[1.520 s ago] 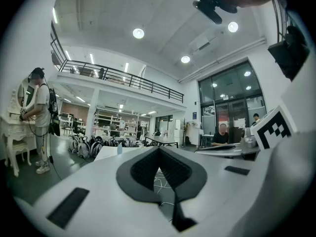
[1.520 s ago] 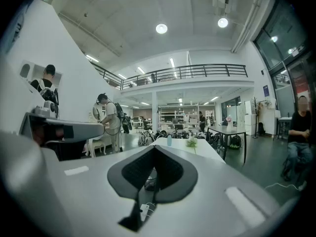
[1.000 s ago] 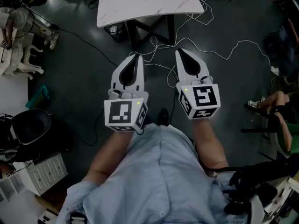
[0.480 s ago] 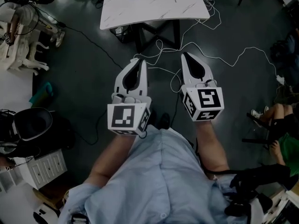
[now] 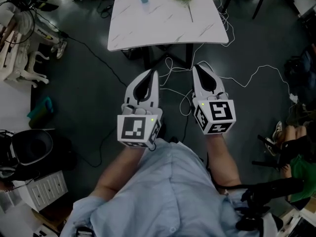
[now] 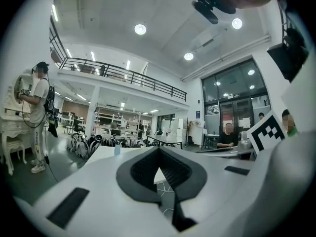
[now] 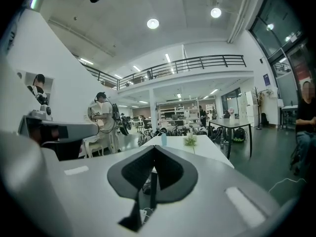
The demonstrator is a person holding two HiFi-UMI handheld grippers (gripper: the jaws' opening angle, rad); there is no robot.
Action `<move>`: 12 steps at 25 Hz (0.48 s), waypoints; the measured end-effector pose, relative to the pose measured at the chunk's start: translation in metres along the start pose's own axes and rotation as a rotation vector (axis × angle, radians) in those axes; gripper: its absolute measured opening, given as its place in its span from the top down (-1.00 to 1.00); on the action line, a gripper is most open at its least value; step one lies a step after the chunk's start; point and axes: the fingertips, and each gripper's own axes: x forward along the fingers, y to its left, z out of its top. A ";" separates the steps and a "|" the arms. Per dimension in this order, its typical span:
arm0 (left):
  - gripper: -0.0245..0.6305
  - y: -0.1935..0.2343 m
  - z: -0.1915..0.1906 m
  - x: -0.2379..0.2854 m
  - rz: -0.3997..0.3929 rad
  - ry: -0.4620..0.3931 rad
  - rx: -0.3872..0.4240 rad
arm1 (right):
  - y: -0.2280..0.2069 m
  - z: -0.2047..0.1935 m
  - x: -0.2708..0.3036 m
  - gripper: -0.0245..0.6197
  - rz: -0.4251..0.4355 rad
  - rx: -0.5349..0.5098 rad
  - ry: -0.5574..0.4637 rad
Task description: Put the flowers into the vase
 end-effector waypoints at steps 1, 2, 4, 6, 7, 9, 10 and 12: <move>0.91 0.009 0.003 0.010 -0.001 -0.004 -0.003 | 0.000 0.003 0.013 0.92 0.004 0.000 0.001; 0.91 0.019 0.007 0.020 -0.002 -0.008 -0.005 | 0.001 0.008 0.027 0.92 0.007 0.000 0.002; 0.91 0.038 0.014 0.040 -0.007 -0.013 -0.009 | 0.001 0.017 0.054 0.92 0.008 -0.004 0.003; 0.91 0.055 0.019 0.059 -0.013 -0.016 -0.013 | -0.001 0.025 0.079 0.92 0.004 -0.010 0.005; 0.91 0.062 0.021 0.069 -0.015 -0.019 -0.015 | -0.002 0.028 0.090 0.92 0.003 -0.014 0.006; 0.91 0.076 0.025 0.087 -0.020 -0.025 -0.019 | -0.006 0.034 0.113 0.92 0.000 -0.020 0.008; 0.91 0.083 0.027 0.095 -0.024 -0.028 -0.021 | -0.008 0.036 0.124 0.92 -0.002 -0.021 0.008; 0.91 0.098 0.029 0.109 -0.030 -0.027 -0.025 | -0.007 0.042 0.144 0.92 -0.006 -0.023 0.007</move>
